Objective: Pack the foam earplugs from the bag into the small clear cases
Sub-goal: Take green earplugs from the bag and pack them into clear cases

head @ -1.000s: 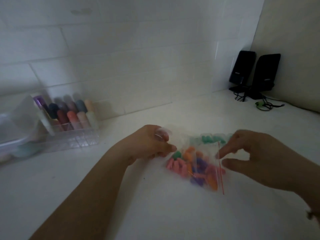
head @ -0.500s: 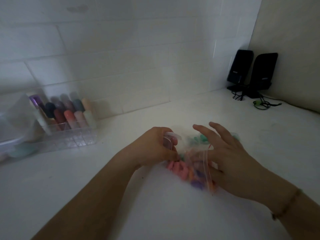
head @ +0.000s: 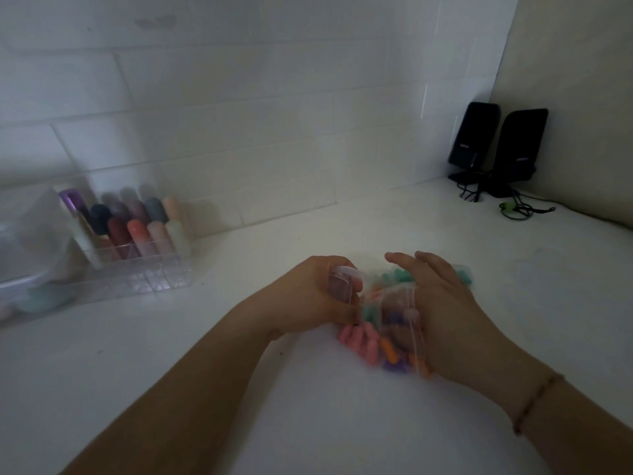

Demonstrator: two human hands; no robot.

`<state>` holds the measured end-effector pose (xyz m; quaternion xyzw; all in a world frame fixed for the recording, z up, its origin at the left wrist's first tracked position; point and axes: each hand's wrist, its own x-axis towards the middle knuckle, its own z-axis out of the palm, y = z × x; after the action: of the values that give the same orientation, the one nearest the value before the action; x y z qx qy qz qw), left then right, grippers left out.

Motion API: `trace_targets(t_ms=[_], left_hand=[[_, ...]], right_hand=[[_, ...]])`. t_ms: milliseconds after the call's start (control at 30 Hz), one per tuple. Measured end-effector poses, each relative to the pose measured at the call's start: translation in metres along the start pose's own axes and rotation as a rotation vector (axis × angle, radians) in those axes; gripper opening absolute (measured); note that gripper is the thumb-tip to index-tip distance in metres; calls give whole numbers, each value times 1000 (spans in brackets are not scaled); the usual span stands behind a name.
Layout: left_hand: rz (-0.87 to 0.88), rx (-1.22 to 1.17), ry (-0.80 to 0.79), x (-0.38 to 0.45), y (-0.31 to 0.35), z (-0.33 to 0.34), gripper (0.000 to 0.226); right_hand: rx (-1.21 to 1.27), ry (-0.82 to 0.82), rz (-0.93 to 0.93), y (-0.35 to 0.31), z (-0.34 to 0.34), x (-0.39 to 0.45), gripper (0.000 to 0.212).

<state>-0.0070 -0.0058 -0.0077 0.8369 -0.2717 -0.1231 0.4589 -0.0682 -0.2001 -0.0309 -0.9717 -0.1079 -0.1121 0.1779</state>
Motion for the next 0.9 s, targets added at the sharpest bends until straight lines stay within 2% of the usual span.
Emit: trace_targets(t_ms=[100, 200, 300, 467, 567, 667, 767, 867, 900], left_hand=[[-8, -73, -13, 1, -4, -2, 27], [2, -145, -34, 1, -6, -2, 26], [9, -162, -56, 2, -6, -1, 26], [-34, -152, -43, 3, -8, -2, 28], [-53, -78, -46, 3, -9, -5, 27], [-52, -56, -70, 2, -8, -6, 26], [-66, -97, -90, 1, -7, -8, 26], [-88, -91, -7, 0, -2, -13, 18], [-75, -84, 47, 1, -1, -16, 23]], right_hand=[[74, 15, 82, -2, -1, 1, 54], [6, -14, 35, -5, -2, -1, 49], [38, -51, 75, -5, -4, -2, 55], [46, -47, -17, -1, -1, -1, 32], [118, 3, -35, 6, -8, -2, 32], [153, 52, -52, 11, -24, -4, 21], [215, -1, -31, 16, -52, -7, 17], [239, -18, 0, 24, -79, -12, 30], [272, 15, 20, 27, -84, -13, 33]])
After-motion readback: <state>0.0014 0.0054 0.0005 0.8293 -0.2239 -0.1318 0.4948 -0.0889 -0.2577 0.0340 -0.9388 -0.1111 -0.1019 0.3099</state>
